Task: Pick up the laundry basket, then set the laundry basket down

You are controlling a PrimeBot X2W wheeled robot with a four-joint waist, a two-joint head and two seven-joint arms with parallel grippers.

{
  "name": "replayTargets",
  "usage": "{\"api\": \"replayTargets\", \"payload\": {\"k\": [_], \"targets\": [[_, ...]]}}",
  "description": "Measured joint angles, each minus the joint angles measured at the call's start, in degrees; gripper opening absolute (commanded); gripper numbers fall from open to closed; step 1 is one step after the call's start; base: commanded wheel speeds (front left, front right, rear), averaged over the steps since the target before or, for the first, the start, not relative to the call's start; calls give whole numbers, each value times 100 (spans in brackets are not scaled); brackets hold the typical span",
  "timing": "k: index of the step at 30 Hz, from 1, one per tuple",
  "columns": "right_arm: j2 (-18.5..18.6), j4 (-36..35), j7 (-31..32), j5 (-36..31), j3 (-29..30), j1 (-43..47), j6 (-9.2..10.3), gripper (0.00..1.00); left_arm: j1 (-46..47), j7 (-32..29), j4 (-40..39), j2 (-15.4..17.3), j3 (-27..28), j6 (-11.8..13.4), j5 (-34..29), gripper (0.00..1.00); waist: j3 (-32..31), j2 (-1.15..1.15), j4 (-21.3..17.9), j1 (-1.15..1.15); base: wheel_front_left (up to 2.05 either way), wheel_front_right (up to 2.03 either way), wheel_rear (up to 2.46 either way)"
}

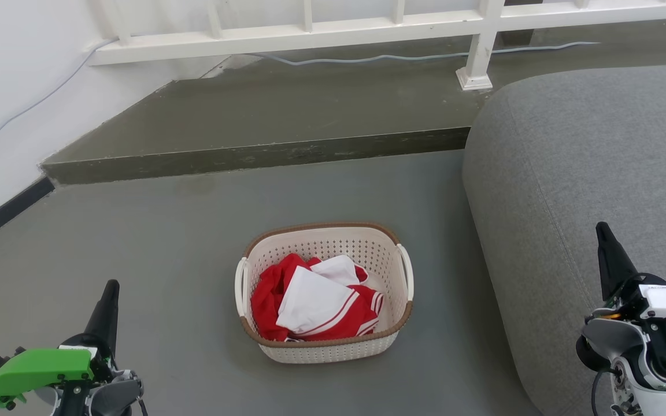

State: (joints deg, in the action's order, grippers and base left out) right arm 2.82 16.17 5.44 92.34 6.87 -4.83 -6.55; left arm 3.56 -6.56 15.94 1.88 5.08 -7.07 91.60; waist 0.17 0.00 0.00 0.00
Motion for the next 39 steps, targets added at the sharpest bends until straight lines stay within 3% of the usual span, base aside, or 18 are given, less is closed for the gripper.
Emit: {"api": "replayTargets", "payload": {"k": [39], "targets": [[-1, -4, 15, 0, 8, 1, 0, 0, 0, 5, -4, 0, -3, 0, 1, 0, 0, 0, 0, 0, 0, 0, 0]]}}
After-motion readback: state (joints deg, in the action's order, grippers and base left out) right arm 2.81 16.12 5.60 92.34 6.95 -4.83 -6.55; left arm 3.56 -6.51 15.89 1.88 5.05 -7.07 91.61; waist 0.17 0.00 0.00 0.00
